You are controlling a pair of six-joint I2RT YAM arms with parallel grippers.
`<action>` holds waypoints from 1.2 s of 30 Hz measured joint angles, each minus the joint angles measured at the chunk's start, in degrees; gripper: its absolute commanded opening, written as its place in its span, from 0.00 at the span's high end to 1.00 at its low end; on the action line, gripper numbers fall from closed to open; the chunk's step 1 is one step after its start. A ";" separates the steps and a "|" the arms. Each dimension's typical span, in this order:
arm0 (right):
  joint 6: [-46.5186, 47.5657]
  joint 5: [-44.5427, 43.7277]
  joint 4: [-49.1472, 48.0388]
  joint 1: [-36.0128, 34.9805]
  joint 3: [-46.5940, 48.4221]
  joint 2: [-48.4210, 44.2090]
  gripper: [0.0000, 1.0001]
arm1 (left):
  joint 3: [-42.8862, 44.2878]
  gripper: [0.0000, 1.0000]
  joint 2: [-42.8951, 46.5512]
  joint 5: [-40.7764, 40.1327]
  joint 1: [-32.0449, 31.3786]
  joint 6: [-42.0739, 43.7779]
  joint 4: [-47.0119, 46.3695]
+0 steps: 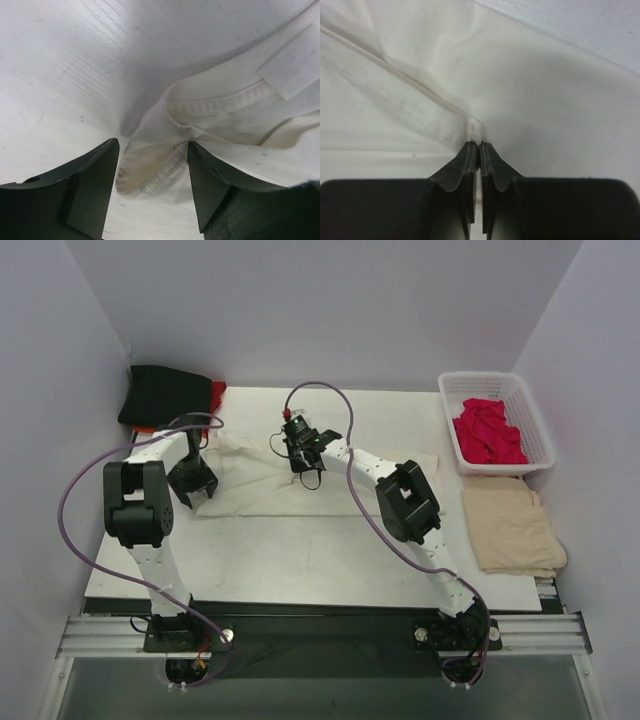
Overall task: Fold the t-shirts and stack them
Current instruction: Fold the other side of the tshirt into a rectangle, then rotate the tshirt 90 degrees
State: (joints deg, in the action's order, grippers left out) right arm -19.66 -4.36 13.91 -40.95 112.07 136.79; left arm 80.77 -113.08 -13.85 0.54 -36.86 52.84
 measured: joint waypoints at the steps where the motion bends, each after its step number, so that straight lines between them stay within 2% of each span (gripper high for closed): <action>1: 0.00 -0.02 -0.02 0.00 0.00 -0.02 1.00 | 0.09 0.32 -0.07 0.00 0.00 0.00 0.04; 2: 0.00 -0.04 -0.04 0.00 0.00 -0.07 1.00 | 0.11 0.32 -0.09 0.00 0.00 -0.02 0.09; 4: 0.04 -0.13 -0.04 0.00 0.00 -0.15 0.90 | 0.13 0.32 -0.09 0.00 0.00 -0.02 0.09; 6: 0.13 -0.20 -0.02 0.02 0.00 -0.20 0.75 | 0.13 0.32 -0.09 0.02 0.00 -0.07 0.09; 9: 0.61 -1.31 0.17 0.35 0.11 -0.22 0.61 | 0.17 0.32 -0.07 -0.02 0.00 -0.11 0.11; 11: 0.96 -2.19 0.50 0.85 0.20 -0.44 0.56 | 0.39 0.32 -0.07 -0.09 0.00 -0.22 0.20; 18: 1.40 -7.63 3.93 3.04 0.22 -4.52 0.54 | 1.92 0.32 1.14 -0.48 0.00 -0.39 0.33; 23: -3.13 -7.58 7.52 8.72 -4.94 -13.33 0.55 | 3.10 0.32 2.60 0.96 -0.68 0.02 0.00; 26: -5.22 -7.30 9.73 14.93 -11.04 -19.10 0.57 | 4.66 0.32 2.71 1.99 -3.08 0.68 -0.35; 30: -6.12 -8.17 13.05 21.46 -15.76 -21.29 0.58 | 7.67 0.32 2.29 3.28 -8.31 1.42 -0.61; 36: -6.01 -8.37 17.49 20.68 -19.71 -21.29 0.59 | 12.79 0.32 -2.38 5.05 -13.42 1.25 -1.81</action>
State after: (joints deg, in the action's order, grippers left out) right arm -25.67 -12.73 31.40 -20.27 92.36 115.50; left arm 93.56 -115.46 -8.80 -12.88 -35.62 51.03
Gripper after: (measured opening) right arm 0.414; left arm 0.678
